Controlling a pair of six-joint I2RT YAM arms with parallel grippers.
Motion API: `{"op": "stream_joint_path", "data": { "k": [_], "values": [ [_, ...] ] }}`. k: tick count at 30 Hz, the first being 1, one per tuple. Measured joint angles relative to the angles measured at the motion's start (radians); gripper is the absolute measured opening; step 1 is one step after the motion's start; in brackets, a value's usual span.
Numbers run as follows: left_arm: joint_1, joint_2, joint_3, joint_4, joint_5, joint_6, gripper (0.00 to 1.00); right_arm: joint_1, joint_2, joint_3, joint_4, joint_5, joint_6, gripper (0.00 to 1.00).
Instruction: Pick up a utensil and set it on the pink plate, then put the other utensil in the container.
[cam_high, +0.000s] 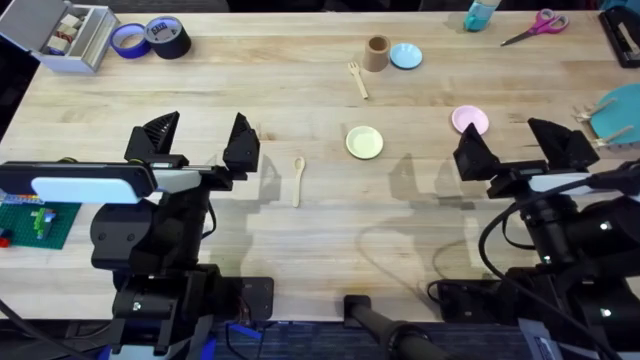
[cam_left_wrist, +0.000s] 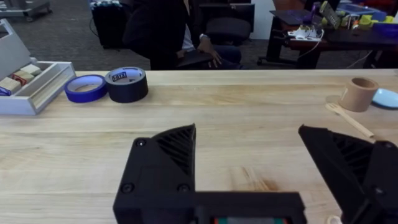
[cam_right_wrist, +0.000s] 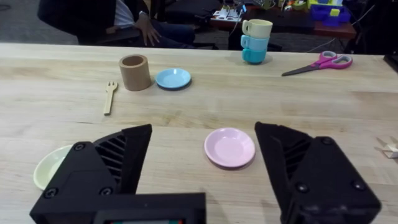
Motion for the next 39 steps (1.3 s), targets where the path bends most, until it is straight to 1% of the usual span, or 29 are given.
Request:
{"op": "stream_joint_path", "data": {
  "k": [18,24,31,33,35,39],
  "values": [
    [0.0,0.0,0.0,0.002,0.0,0.002,0.992,-0.002,0.0,0.0,-0.002,-0.002,0.0,0.997],
    [0.0,0.0,0.0,0.056,0.0,0.002,0.992,-0.002,0.0,0.0,-0.003,-0.002,0.0,0.996],
    [0.0,0.0,0.001,0.057,0.0,0.009,0.992,-0.002,0.0,0.017,-0.035,-0.002,0.0,0.996],
    [0.0,0.0,0.005,0.037,-0.002,0.009,0.992,-0.004,0.0,0.033,-0.069,-0.001,0.0,0.996],
    [0.0,0.0,0.022,-0.015,-0.012,0.009,0.992,-0.004,0.0,0.053,-0.111,0.004,0.0,0.996],
    [0.0,0.0,0.091,-0.132,-0.035,0.009,0.992,-0.004,0.024,0.126,-0.212,0.017,0.0,0.996]
  ]
}}
